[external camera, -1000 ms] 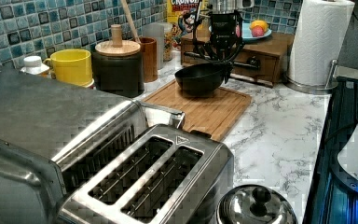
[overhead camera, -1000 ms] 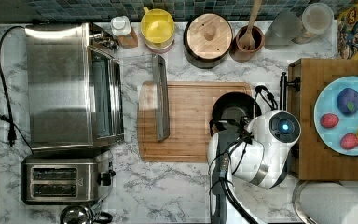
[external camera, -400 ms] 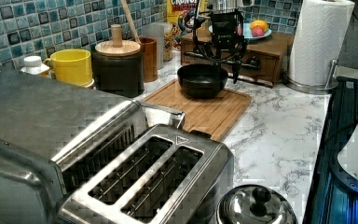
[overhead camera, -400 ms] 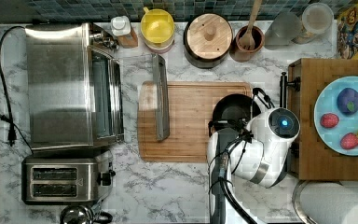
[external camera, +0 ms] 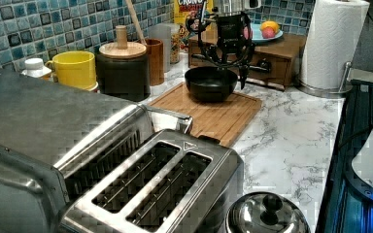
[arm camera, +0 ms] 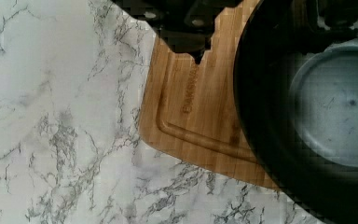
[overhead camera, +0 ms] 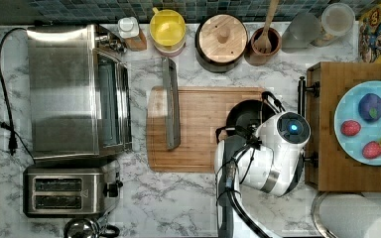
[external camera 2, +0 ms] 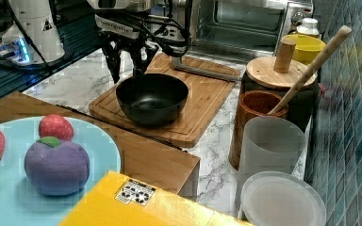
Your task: Put the bowl on the board.
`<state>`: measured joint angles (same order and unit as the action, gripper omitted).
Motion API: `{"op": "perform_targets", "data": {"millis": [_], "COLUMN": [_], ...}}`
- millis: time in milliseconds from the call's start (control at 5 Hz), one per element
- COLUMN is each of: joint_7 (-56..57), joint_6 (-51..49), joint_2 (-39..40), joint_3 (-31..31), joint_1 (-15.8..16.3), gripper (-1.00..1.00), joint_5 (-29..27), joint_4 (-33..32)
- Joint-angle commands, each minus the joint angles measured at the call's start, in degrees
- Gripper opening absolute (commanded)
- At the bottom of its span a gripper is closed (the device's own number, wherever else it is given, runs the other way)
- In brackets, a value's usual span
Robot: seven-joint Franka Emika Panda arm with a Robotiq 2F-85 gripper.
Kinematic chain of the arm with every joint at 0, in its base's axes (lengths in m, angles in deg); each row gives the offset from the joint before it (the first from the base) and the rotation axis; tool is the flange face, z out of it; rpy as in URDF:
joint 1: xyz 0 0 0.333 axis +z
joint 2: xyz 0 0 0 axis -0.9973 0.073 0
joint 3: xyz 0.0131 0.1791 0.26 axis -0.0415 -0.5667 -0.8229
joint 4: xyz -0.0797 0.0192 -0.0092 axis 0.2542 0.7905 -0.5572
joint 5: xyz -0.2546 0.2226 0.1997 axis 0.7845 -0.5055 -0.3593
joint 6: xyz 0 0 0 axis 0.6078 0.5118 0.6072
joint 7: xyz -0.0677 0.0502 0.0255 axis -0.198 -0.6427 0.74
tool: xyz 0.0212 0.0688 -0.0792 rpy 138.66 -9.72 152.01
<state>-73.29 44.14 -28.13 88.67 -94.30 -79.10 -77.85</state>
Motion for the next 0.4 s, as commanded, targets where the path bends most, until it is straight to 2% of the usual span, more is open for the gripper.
{"op": "perform_targets", "data": {"millis": [200, 400], "joint_7": [-3.64, -3.68], "joint_6": [1.31, 1.31], "joint_2": [-2.49, -2.5], "joint_3": [1.25, 0.67], "joint_1": [1.53, 0.96], "gripper": [0.0, 0.0], "joint_5": [0.98, 1.03], "joint_4": [6.26, 6.27]}}
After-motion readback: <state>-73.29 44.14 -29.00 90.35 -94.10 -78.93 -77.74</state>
